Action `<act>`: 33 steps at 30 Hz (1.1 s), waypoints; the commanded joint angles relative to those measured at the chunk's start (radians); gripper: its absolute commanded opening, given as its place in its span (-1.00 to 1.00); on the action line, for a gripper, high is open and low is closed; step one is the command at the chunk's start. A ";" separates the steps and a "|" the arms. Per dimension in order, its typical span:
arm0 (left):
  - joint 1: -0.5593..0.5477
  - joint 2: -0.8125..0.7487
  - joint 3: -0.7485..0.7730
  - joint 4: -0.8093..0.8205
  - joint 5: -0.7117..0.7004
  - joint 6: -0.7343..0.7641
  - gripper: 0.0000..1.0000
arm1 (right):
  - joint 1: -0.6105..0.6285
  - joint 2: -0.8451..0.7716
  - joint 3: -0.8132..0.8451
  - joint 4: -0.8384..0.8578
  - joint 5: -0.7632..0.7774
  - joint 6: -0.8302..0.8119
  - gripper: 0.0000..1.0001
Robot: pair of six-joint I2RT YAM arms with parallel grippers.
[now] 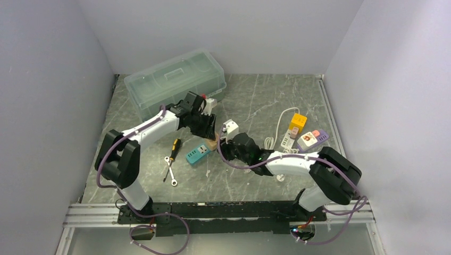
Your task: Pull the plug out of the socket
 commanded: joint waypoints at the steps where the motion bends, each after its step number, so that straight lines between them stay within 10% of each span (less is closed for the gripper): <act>1: -0.007 0.059 0.003 -0.067 -0.078 0.028 0.03 | 0.035 0.054 0.090 -0.041 0.104 0.000 0.03; 33: -0.007 0.092 0.038 -0.133 -0.157 0.049 -0.03 | 0.075 0.075 0.081 -0.040 0.090 -0.001 -0.23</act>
